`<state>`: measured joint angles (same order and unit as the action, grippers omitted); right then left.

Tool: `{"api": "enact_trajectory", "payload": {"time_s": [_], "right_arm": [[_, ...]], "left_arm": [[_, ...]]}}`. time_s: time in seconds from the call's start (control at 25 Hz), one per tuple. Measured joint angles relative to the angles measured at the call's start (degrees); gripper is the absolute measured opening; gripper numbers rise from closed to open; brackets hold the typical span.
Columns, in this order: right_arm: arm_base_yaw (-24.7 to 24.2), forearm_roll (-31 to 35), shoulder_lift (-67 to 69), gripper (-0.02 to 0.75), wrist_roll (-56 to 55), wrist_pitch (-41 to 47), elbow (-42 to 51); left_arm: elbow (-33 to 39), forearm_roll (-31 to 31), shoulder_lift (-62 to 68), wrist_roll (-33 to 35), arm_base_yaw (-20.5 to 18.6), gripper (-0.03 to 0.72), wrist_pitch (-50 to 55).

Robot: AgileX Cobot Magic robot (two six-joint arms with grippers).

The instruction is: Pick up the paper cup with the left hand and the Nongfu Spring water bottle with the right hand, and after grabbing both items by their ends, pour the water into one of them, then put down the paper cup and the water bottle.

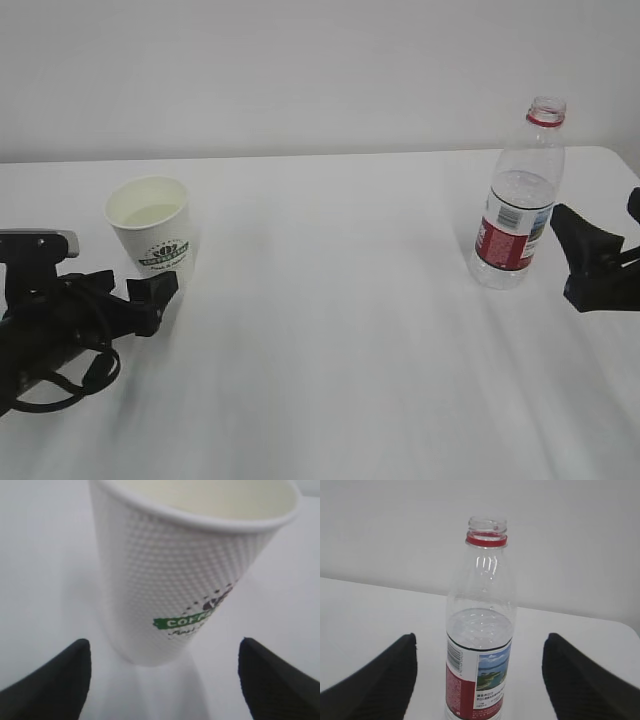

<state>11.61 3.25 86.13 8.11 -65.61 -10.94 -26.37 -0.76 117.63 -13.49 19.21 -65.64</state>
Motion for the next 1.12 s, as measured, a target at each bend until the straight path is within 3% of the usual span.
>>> {"api": "enact_trajectory", "payload": {"time_s": [0.6, 0.76, 1.12], "right_arm": [[0.00, 0.00, -0.26, 0.593, 0.00, 0.14, 0.00], [0.00, -0.39, -3.72, 0.593, 0.00, 4.65, 0.00], [0.00, -0.47, -15.26, 0.592, 0.00, 16.02, 0.13]], "left_arm": [[9.15, 0.00, -14.30, 0.00, 0.00, 0.615, 0.00], [9.51, 0.00, -17.61, 0.00, 0.00, 0.578, 0.00], [9.64, 2.48, -21.32, 0.00, 0.00, 0.571, 0.00]]}}
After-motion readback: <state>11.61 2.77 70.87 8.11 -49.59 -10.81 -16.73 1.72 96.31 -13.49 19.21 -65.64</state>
